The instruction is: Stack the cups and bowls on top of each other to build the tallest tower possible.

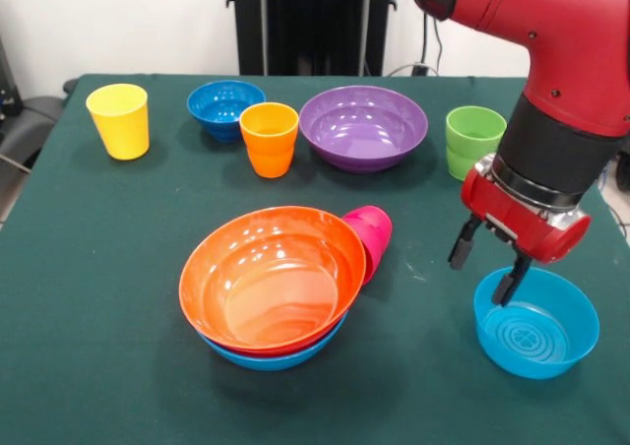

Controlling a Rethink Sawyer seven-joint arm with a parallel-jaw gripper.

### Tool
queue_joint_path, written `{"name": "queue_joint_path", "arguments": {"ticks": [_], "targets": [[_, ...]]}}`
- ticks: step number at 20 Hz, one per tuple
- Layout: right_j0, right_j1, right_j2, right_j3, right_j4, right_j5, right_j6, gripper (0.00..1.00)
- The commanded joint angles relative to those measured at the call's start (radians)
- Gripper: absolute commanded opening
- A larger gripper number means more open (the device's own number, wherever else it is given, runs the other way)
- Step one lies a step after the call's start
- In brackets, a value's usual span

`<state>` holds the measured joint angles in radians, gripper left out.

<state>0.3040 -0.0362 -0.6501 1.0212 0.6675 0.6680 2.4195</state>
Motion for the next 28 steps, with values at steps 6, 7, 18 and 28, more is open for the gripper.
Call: {"name": "queue_joint_path", "arguments": {"ticks": [6, 7, 18, 28], "targets": [[-0.007, 0.037, 0.182, -0.005, -0.14, 0.063, -0.077, 1.0], [-0.008, 0.04, 0.184, -0.01, -0.148, 0.069, -0.082, 1.0], [-0.048, 0.042, 0.263, -0.067, -0.201, 0.144, -0.126, 1.0], [-0.057, 0.031, 0.294, -0.082, -0.181, 0.11, -0.038, 1.0]]}}
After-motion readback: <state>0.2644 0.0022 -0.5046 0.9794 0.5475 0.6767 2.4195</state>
